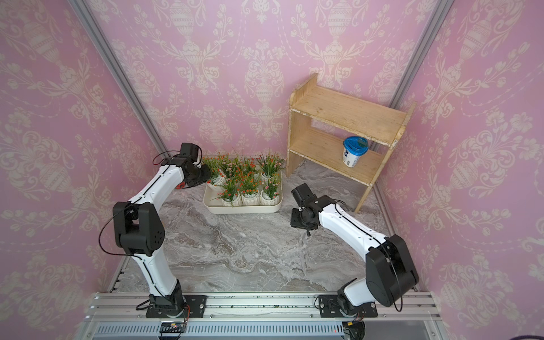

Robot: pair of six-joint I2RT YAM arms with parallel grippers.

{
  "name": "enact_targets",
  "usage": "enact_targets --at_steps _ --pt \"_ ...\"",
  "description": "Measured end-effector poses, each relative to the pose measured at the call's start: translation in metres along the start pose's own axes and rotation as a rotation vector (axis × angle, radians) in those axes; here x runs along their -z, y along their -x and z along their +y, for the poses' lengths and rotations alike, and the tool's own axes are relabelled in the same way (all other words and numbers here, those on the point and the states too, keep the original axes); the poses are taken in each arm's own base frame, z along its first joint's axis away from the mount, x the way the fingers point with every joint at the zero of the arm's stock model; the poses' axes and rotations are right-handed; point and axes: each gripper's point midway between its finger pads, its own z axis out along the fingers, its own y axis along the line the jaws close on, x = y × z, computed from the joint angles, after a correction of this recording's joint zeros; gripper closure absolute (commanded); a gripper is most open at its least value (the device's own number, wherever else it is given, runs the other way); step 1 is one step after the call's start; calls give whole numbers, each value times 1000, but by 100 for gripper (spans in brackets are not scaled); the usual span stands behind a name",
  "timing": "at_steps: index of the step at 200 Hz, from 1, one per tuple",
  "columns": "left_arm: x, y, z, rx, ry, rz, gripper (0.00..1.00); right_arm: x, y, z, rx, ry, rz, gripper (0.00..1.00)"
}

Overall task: Put the potted gypsophila into the storage box
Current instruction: Place the baby's breath potted plant at the storage box.

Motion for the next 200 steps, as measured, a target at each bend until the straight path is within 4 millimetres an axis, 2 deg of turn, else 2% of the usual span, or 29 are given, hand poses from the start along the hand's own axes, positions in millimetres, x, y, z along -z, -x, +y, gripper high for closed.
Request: enact_targets --at_steps 149,200 --pt "4 -7 8 -36 41 23 100 0 -4 -2 0 3 5 58" --pt "12 -10 11 -76 63 49 100 0 -7 -3 0 4 9 58"
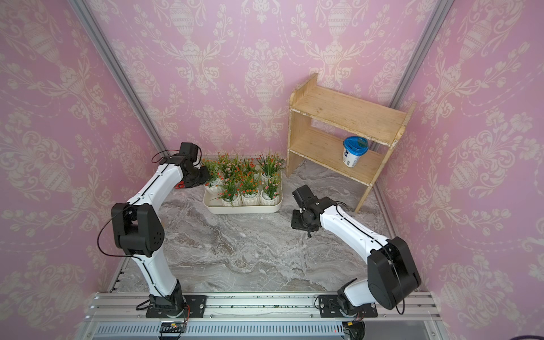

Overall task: Put the potted gypsophila into the storage box
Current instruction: Place the baby's breath potted plant at the storage box.

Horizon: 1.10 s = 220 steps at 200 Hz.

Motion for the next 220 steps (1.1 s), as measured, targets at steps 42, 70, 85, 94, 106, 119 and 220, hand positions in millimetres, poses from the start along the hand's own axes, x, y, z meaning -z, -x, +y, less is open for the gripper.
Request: enact_targets --at_steps 42,70,85,94,106,119,220 --pt "-3 -9 -4 -24 11 29 100 0 0 0 0 -1 0 57" --pt "-15 -12 -4 -28 20 45 100 -1 -1 -1 0 -3 3 57" --pt "-22 -12 -6 -31 19 43 100 -1 -1 -1 0 -3 3 57" --pt "-26 -12 -6 -33 22 44 100 -1 -1 -1 0 -3 3 57" --pt "-29 -12 -6 -33 24 45 100 -1 -1 -1 0 -3 3 57" --pt "-30 -13 -6 -33 25 46 100 -1 -1 -1 0 -3 3 57" --pt "-58 -23 -3 -5 27 56 85 -4 0 -2 -6 -4 9 57"
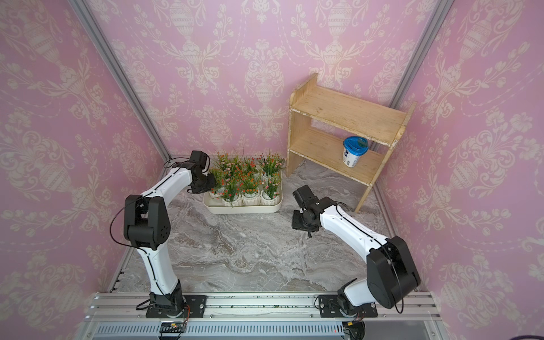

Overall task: Put the potted gypsophila into the storage box
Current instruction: Place the baby's breath potted plant at the storage box.

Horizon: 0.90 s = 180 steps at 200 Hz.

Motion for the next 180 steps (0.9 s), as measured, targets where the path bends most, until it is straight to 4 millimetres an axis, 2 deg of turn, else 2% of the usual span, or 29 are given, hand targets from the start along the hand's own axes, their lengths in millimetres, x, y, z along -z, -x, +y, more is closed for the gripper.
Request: enact_targets --at_steps 32,82,98,128,158,180 --pt "-2 0 -1 3 -5 -5 77 -3 1 -1 -4 -2 3 57" --pt "-1 0 0 7 -2 -3 57 -3 1 -1 -4 -2 3 57" --pt "1 -1 0 7 -3 -3 56 -3 1 -1 -5 -2 3 57" --pt "14 -2 2 10 -3 -15 55 1 1 0 -5 3 -4 57" --pt "34 -2 16 29 10 -47 55 8 1 -1 -4 8 -15 57" --pt "46 -3 24 43 17 -65 49 16 2 0 -4 19 -32 57"
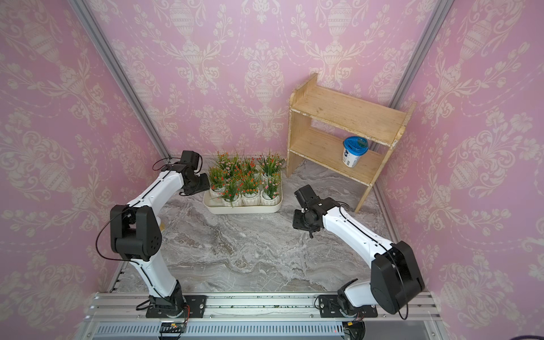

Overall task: Put the potted gypsophila into the storage box
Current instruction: Place the baby's breath potted plant at the storage box, then reset both arms

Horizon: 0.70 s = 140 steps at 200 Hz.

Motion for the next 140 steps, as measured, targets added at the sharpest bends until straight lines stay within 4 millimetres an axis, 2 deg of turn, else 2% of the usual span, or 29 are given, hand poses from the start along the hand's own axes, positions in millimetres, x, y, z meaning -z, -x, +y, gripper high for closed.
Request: enact_targets --at_steps 33,64,82,96,110,129,140 --pt "16 -6 11 21 4 -15 36 6 -1 -1 1 3 -6 57" --pt "36 -10 21 48 -3 -49 1 8 2 -5 -5 -10 -20 54" --pt "50 -12 28 65 -8 -76 1 11 6 -10 -6 -17 -33 49" --pt "61 -12 33 75 -15 -107 1 13 11 -13 -3 -23 -42 41" --pt "70 -12 36 82 -26 -142 1 16 17 -16 0 -28 -56 27" --pt "81 -13 37 84 -46 -192 1 22 27 -21 -9 -36 -81 2" --pt "86 -14 38 85 -57 -221 1 25 33 -25 -4 -45 -94 0"
